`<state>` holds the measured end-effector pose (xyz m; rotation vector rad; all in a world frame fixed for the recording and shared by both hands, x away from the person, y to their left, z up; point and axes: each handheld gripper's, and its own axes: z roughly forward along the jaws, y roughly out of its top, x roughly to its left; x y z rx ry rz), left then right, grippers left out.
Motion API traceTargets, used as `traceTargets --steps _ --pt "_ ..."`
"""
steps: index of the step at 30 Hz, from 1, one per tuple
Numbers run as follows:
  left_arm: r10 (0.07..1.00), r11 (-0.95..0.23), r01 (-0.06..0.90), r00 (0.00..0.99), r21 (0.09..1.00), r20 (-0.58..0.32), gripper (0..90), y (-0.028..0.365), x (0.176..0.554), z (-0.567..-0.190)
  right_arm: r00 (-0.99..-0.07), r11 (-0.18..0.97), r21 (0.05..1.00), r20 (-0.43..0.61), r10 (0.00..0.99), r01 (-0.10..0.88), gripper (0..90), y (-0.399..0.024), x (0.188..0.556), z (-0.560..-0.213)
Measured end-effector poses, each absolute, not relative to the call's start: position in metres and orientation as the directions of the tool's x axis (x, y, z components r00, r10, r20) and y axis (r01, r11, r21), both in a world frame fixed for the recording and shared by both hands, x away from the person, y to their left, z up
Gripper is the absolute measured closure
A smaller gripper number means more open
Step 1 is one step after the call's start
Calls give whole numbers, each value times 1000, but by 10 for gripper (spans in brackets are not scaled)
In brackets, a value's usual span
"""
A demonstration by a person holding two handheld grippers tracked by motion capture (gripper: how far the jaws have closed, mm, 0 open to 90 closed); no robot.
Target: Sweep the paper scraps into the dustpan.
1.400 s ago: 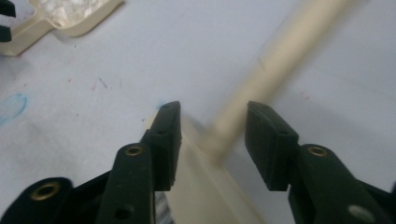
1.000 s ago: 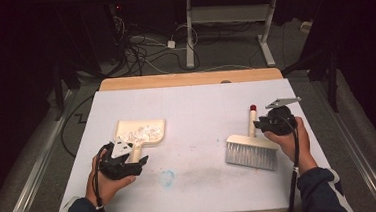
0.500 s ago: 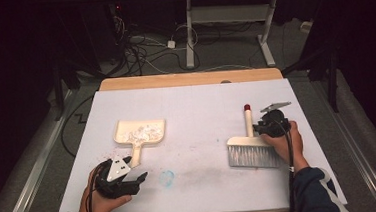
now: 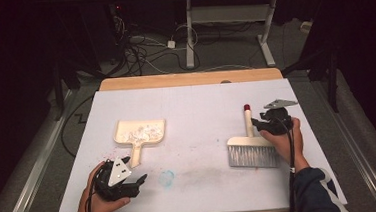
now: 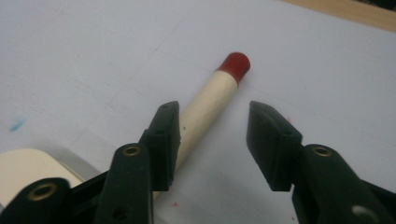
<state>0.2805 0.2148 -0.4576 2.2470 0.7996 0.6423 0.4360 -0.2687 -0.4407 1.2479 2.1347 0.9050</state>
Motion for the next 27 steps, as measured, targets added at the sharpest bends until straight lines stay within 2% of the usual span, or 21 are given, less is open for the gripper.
traceTargets --steps 4,12,17,27 --pt "682 -597 357 698 719 220 217 214 281 -458 -460 334 792 -76 884 511 464 -268 432 -432" --pt "687 -578 353 697 736 205 203 215 283 -458 -498 308 851 -63 865 426 382 -266 421 -420" --pt "685 -581 346 696 737 213 202 215 284 -459 -493 305 874 -88 865 379 307 -265 415 -413" --pt "679 -580 352 707 734 197 200 214 285 -461 -489 312 877 -105 866 365 274 -262 413 -411"
